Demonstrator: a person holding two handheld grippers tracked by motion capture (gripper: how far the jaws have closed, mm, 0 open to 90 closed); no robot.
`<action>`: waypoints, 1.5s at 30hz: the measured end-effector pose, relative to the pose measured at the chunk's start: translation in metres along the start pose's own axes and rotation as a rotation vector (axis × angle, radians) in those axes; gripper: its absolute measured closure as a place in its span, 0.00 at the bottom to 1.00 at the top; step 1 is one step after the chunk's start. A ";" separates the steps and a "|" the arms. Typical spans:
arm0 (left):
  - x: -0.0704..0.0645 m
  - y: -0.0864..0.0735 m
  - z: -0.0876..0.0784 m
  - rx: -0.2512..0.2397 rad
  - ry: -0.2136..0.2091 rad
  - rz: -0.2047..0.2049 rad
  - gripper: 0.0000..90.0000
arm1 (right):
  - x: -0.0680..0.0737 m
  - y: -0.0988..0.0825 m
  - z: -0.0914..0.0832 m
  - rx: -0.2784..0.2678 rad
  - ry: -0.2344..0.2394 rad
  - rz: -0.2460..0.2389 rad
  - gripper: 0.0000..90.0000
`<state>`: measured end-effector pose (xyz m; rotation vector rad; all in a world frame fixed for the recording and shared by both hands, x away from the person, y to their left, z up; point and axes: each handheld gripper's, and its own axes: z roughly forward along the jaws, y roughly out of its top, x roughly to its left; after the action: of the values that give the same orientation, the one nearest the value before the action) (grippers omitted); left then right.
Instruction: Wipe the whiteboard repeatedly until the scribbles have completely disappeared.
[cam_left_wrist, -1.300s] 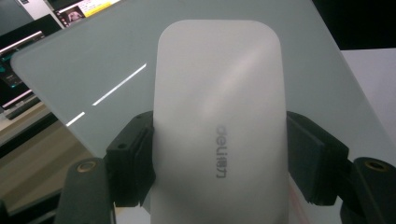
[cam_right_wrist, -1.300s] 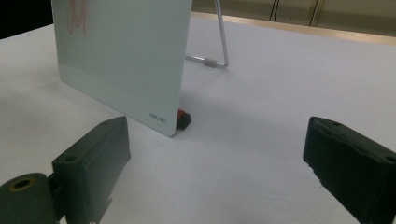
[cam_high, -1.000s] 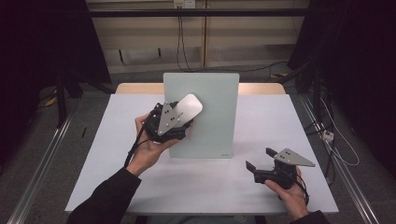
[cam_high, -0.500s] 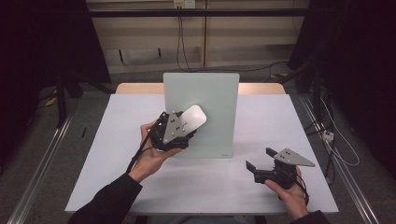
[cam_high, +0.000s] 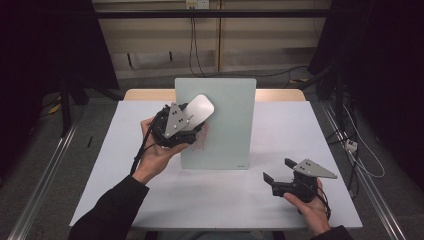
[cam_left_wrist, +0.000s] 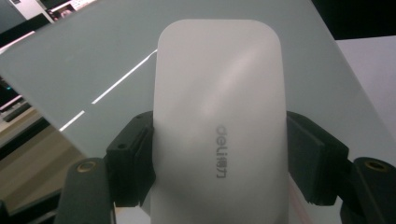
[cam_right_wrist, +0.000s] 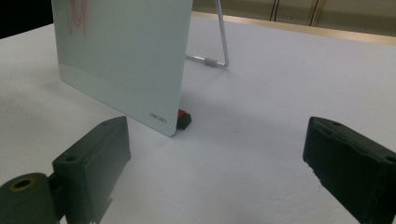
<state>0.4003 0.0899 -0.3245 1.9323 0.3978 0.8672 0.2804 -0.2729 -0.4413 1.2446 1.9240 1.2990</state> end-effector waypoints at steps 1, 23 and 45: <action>0.003 0.000 -0.001 -0.007 0.007 -0.010 0.35 | 0.000 0.000 0.000 0.000 0.001 0.000 0.08; -0.037 -0.028 0.008 0.041 -0.081 0.037 0.35 | 0.000 0.000 0.000 -0.001 0.001 0.000 0.08; -0.028 -0.006 0.014 0.033 -0.093 0.051 0.35 | 0.000 0.000 0.000 -0.002 0.002 0.000 0.08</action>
<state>0.3914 0.0678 -0.3451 2.0129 0.3102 0.8044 0.2803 -0.2725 -0.4414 1.2425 1.9241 1.3024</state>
